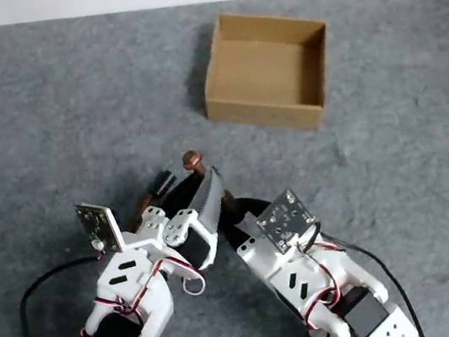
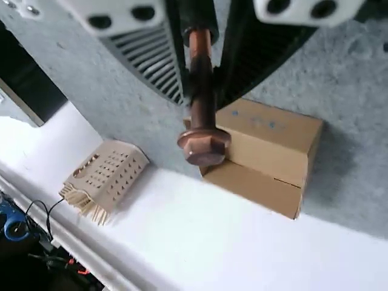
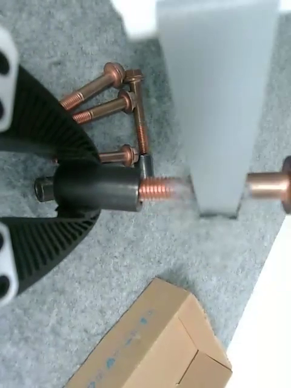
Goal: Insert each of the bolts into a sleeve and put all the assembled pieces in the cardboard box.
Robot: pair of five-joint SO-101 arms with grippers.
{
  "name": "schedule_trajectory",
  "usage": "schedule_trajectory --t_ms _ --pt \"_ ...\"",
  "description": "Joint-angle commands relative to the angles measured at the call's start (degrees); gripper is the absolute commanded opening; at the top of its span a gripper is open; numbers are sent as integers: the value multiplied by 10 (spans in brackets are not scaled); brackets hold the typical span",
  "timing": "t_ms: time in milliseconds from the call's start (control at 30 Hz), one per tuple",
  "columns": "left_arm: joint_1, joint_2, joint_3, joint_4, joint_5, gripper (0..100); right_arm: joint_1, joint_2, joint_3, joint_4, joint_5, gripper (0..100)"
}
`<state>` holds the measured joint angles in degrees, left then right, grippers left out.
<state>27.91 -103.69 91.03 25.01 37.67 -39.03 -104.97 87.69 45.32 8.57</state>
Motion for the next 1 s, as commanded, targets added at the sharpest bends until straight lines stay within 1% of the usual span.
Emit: schedule_trajectory --t_ms 0,100,333,533,667,867,967 --pt "-6 -7 -24 2 -3 5 -3 -5 -29 0 6 4" --pt "-1 -4 -19 4 -3 5 -4 -5 -29 0 7 4" --pt "38 -6 -20 76 -3 5 -4 -5 -51 -3 7 4" --pt "44 -4 -19 82 -3 5 -1 -5 -51 -3 7 4" --pt "45 -4 -19 109 -3 5 -1 -5 -51 -3 7 4" --pt "47 -3 -18 118 -3 5 -1 -5 -49 -3 7 4" --pt "87 -6 -15 142 -4 5 -2 -5 -48 -3 7 4"
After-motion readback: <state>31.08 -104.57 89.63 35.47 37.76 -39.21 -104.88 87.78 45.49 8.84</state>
